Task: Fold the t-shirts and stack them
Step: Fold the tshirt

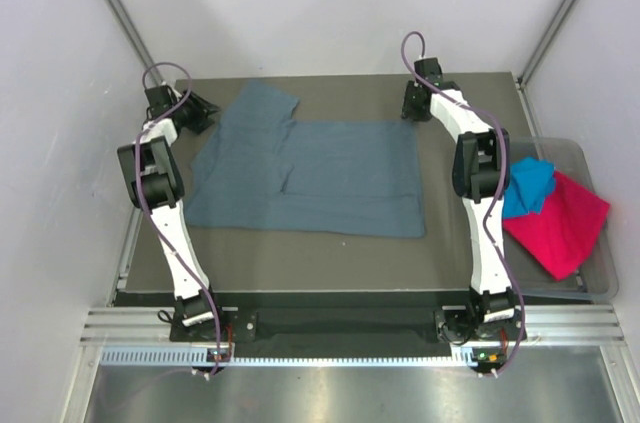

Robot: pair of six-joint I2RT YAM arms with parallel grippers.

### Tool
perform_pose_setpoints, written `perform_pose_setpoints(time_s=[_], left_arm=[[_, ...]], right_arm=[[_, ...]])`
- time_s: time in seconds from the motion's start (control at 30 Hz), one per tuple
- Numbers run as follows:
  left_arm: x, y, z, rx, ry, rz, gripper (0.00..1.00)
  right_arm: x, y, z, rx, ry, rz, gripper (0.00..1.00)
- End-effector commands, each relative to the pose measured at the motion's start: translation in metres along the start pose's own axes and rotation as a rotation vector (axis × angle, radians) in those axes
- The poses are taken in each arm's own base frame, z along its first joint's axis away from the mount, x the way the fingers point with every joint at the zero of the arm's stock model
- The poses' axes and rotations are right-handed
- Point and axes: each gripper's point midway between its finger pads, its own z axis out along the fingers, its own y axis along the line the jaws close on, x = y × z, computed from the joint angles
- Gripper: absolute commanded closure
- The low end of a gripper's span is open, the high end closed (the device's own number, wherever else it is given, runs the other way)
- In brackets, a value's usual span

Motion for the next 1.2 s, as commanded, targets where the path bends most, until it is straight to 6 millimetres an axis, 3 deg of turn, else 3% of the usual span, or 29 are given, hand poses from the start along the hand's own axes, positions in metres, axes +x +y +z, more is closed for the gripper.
perform_pose_setpoints(time_s=[0.0,0.23,0.47,0.57,0.6,0.63,0.8,0.93,0.97,1.17], left_arm=[[0.005,0.016,0.000,-0.110,0.009,0.036,0.42],[0.016,0.021,0.002,-0.120,0.057,0.040,0.43],[0.029,0.025,-0.006,-0.186,0.062,0.065,0.41],[0.023,0.025,-0.012,-0.240,0.031,0.082,0.44],[0.017,0.039,-0.019,-0.331,-0.006,0.075,0.44],[0.015,0.039,-0.021,-0.351,-0.022,0.061,0.44],[0.005,0.028,-0.031,-0.345,-0.089,0.056,0.41],[0.000,0.013,-0.019,-0.273,-0.071,0.064,0.27],[0.006,0.017,-0.014,-0.271,-0.044,0.067,0.25],[-0.001,-0.002,-0.001,-0.172,-0.060,0.154,0.25]], right_arm=[[0.000,-0.005,0.004,0.000,0.021,-0.014,0.62],[0.015,-0.015,0.004,0.033,0.065,-0.039,0.70],[0.020,-0.025,-0.004,0.066,0.081,-0.030,0.70],[0.021,-0.023,-0.005,0.059,0.086,-0.031,0.70],[0.023,-0.021,-0.005,0.049,0.092,-0.032,0.70],[0.022,-0.019,-0.005,0.043,0.089,-0.032,0.70],[0.030,-0.012,-0.004,0.042,0.108,0.007,0.71],[0.032,-0.017,-0.003,0.076,0.110,0.038,0.73],[0.033,-0.017,-0.003,0.087,0.112,0.051,0.77],[0.040,-0.019,-0.005,0.097,0.122,0.090,0.85]])
